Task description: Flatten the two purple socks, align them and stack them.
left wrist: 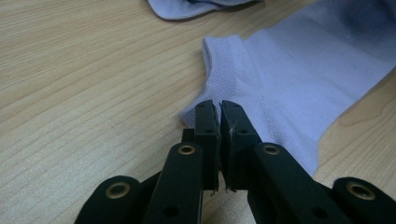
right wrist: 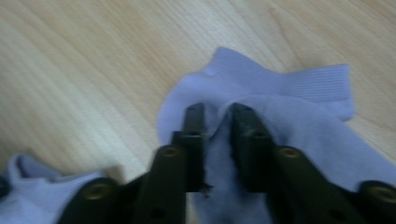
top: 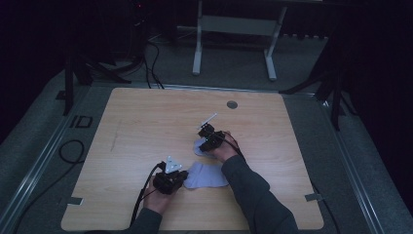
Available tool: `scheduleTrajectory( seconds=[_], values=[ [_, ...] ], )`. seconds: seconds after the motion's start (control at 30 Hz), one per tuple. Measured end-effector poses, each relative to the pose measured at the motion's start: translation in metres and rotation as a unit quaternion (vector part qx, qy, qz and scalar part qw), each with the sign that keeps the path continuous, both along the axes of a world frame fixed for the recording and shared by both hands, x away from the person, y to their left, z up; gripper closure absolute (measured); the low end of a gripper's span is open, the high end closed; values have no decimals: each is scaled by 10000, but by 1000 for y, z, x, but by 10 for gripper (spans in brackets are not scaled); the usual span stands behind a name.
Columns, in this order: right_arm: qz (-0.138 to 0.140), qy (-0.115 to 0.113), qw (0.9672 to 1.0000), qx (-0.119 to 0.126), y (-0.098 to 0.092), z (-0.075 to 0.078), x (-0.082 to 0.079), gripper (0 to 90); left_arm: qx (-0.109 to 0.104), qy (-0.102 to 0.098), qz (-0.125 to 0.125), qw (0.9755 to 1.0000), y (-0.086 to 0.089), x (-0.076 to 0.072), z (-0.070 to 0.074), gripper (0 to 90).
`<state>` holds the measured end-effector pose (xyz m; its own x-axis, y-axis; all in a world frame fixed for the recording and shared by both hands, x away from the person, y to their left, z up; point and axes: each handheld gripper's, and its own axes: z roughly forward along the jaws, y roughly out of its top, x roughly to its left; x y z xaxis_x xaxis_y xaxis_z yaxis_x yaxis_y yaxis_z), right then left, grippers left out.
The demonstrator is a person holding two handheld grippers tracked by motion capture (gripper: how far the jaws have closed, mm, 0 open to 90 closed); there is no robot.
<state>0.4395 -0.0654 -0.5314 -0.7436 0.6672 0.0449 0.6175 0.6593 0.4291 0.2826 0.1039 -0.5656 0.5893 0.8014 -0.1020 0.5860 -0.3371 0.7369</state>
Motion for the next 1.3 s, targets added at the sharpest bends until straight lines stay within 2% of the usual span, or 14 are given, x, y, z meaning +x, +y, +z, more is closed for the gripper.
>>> scheduleTrajectory(
  seconds=[0.1,0.17,0.6,1.0,1.3],
  values=[
    [-68,121,9999,36,-1,1,3,861,14,-12,-6,10000,0,0,0,862],
    [-63,86,9999,23,-2,3,2,882,2,-6,-6,10000,0,0,0,862],
    [6,66,9995,294,-19,21,-10,883,5,-8,-7,10000,0,0,0,861],
    [-233,67,9974,679,-51,33,-16,878,7,-16,-12,10000,0,0,0,857],
    [-485,3,9956,797,-75,37,-16,877,-2,-14,-13,10000,0,0,0,857]
  ],
)
